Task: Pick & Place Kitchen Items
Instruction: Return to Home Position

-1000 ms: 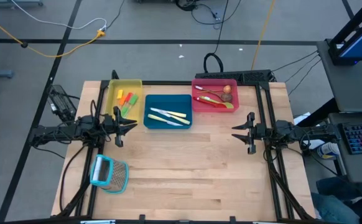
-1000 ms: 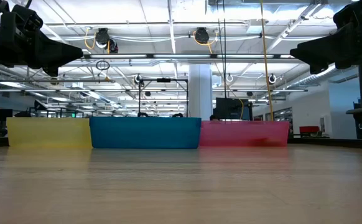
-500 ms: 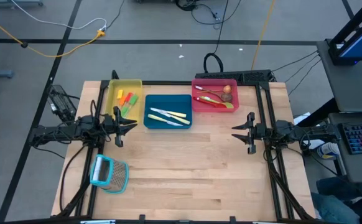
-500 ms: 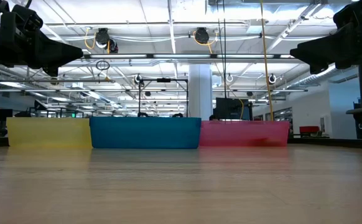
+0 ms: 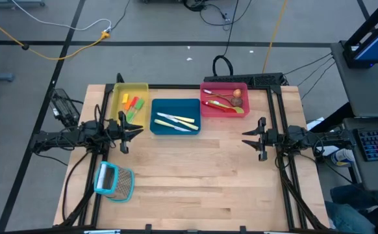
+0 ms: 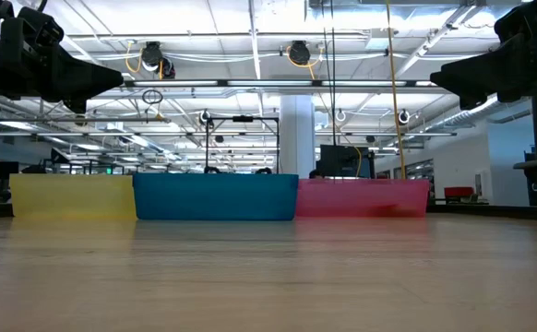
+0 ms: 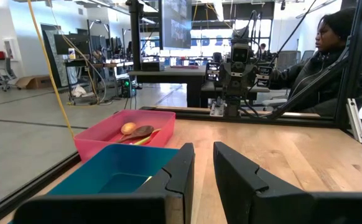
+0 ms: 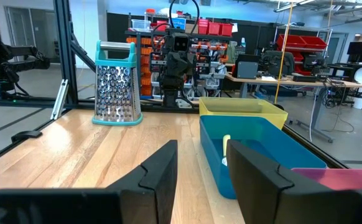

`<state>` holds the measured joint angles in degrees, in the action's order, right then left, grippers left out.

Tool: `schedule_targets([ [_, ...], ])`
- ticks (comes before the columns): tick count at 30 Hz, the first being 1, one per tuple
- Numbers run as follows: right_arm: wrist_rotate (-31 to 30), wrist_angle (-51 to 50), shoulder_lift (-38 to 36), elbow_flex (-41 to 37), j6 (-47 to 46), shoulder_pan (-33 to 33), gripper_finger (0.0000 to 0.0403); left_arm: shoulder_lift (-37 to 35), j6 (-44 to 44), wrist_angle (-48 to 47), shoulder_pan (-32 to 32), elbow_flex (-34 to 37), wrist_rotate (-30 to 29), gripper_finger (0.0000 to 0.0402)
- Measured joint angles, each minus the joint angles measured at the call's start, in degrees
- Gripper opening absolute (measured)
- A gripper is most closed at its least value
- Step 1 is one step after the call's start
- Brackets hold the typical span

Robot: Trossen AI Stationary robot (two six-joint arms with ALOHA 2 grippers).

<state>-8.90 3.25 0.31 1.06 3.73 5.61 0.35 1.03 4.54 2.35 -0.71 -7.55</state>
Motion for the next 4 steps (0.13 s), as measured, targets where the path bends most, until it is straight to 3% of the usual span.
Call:
schedule_targets([
  [4, 0.01, 0.0, 0.01, 0.0, 0.0, 0.0, 0.013, 0.01, -0.01, 0.0, 0.0, 0.0, 0.0, 0.0067],
])
